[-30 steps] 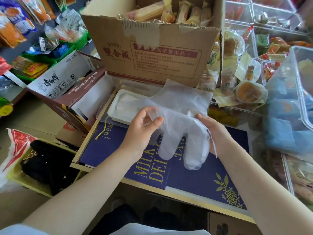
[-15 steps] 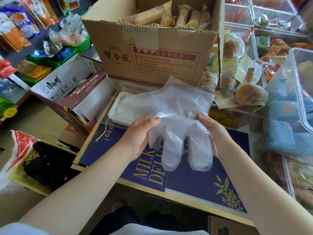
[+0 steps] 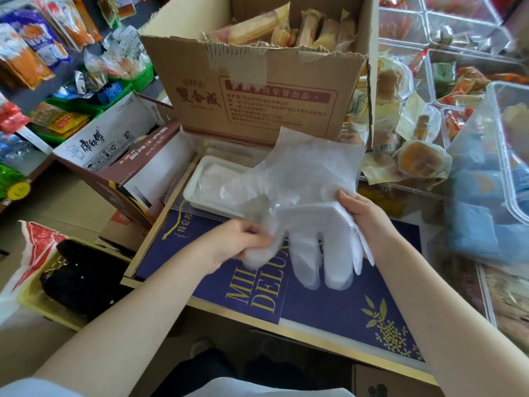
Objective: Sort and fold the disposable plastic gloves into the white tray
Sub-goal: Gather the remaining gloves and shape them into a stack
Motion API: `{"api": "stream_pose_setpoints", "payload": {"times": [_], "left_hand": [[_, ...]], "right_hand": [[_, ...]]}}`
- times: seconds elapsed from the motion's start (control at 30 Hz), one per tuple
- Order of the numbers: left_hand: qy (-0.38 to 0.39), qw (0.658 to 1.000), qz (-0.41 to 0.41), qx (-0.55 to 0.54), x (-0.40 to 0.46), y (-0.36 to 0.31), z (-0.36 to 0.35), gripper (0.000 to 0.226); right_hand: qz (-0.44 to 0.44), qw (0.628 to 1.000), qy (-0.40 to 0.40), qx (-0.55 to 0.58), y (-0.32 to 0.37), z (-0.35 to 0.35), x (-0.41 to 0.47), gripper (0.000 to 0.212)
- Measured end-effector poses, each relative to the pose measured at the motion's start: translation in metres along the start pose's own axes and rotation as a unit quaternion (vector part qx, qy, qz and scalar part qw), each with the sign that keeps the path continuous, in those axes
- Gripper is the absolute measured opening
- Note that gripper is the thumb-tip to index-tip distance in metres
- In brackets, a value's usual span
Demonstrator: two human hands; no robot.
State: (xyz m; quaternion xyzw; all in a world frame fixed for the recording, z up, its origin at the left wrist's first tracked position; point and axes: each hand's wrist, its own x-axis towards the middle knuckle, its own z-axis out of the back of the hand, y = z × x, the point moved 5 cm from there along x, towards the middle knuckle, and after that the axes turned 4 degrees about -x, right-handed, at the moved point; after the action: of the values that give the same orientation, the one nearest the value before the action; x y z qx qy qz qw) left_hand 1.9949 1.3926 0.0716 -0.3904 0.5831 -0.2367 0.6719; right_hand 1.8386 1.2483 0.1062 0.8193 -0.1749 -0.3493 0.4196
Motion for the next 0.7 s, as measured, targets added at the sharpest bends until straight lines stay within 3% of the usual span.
{"api": "stream_pose_setpoints", "payload": {"times": [0.07, 0.1, 0.17, 0.23, 0.3, 0.37, 0.4, 0.53, 0.63, 0.7], "left_hand": [[-0.07, 0.995, 0.031, 0.07, 0.004, 0.015, 0.015, 0.023], [-0.134, 0.99, 0.019, 0.05, 0.003, 0.017, 0.024, 0.028], [-0.289, 0.954, -0.065, -0.049, -0.003, 0.009, 0.043, 0.036], [-0.349, 0.915, -0.183, -0.088, -0.011, -0.015, 0.056, 0.042], [-0.261, 0.929, -0.251, -0.077, -0.004, -0.039, 0.05, 0.075], [-0.148, 0.965, -0.211, -0.044, 0.009, -0.047, 0.033, 0.122], [-0.104, 0.978, -0.174, -0.038, 0.013, -0.045, 0.025, 0.126], [0.086, 0.988, -0.07, -0.109, 0.026, -0.024, 0.008, 0.064], [0.198, 0.965, -0.042, -0.167, 0.022, -0.012, 0.004, 0.067], [0.174, 0.967, -0.049, -0.177, 0.021, -0.01, 0.003, 0.047]], "right_hand": [[0.006, 1.0, -0.004, -0.002, -0.001, 0.003, -0.001, 0.021], [0.007, 1.0, -0.002, 0.0, 0.0, 0.005, -0.002, 0.021], [0.009, 1.0, 0.006, -0.021, 0.0, 0.007, -0.004, 0.022], [0.004, 0.998, 0.017, -0.066, -0.001, 0.007, -0.005, 0.022], [-0.003, 0.993, 0.035, -0.112, 0.0, 0.004, -0.006, 0.021], [-0.008, 0.988, 0.061, -0.145, 0.003, -0.001, -0.006, 0.022], [-0.011, 0.985, 0.078, -0.153, 0.006, -0.005, -0.007, 0.022], [-0.023, 0.982, 0.14, -0.126, 0.014, -0.015, -0.01, 0.025], [-0.024, 0.983, 0.152, -0.101, 0.016, -0.012, -0.011, 0.026], [-0.026, 0.983, 0.143, -0.109, 0.016, -0.006, -0.009, 0.031]]}}
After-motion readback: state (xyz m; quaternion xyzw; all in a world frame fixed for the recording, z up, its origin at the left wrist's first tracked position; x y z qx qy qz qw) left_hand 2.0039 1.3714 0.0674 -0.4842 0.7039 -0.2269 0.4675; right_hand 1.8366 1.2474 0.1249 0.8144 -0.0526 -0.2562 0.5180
